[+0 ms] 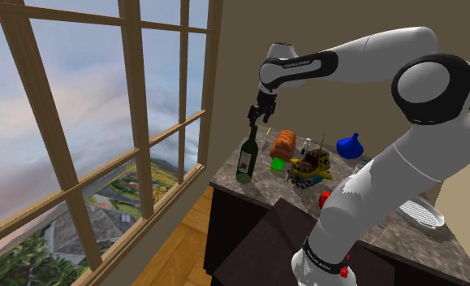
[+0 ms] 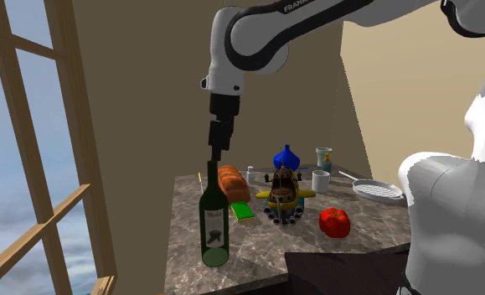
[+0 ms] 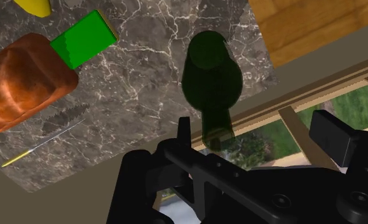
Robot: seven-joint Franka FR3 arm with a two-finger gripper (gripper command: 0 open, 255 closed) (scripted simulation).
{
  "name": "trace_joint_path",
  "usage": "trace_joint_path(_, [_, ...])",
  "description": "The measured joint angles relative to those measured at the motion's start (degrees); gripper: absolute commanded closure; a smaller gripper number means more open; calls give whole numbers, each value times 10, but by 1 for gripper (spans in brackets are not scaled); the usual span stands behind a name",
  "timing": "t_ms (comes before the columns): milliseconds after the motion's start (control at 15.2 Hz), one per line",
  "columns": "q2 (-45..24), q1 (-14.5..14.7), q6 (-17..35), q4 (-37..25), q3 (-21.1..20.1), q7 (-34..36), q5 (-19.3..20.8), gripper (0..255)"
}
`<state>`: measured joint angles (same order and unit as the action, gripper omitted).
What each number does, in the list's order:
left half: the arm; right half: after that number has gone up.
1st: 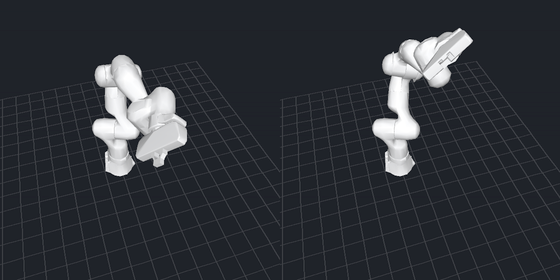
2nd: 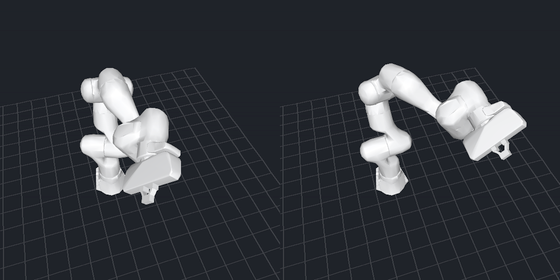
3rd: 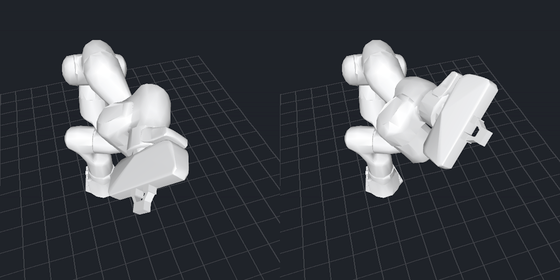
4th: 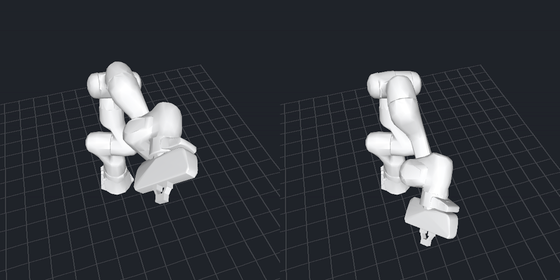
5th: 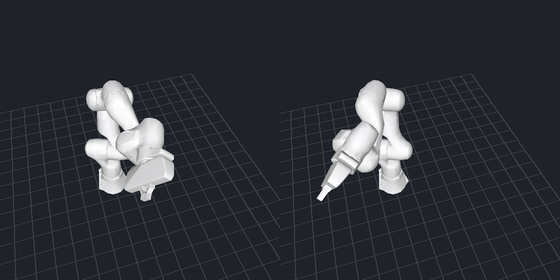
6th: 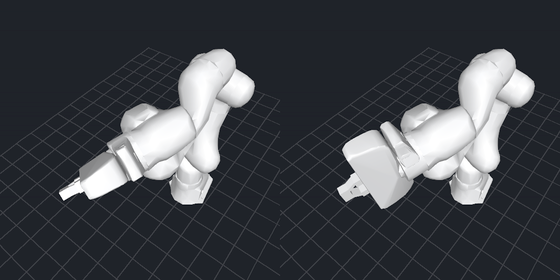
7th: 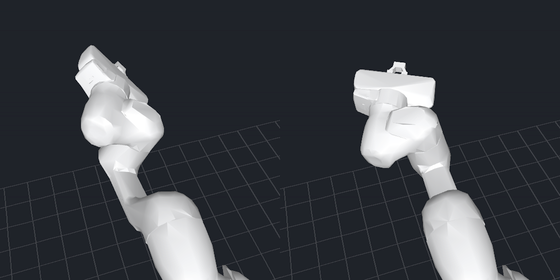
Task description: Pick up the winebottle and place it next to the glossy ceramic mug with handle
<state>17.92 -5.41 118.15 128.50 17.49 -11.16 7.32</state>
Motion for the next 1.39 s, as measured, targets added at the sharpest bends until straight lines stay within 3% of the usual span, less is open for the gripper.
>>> trace_joint_path(594, [-63,-2,74,8,22,-26,-16,0])
trace_joint_path(1056, [-70,-2,84,12,23,-27,-18,0])
trace_joint_path(1122, [-70,-2,84,12,23,-27,-18,255])
trace_joint_path(1386, [-69,-2,84,12,23,-27,-18,255])
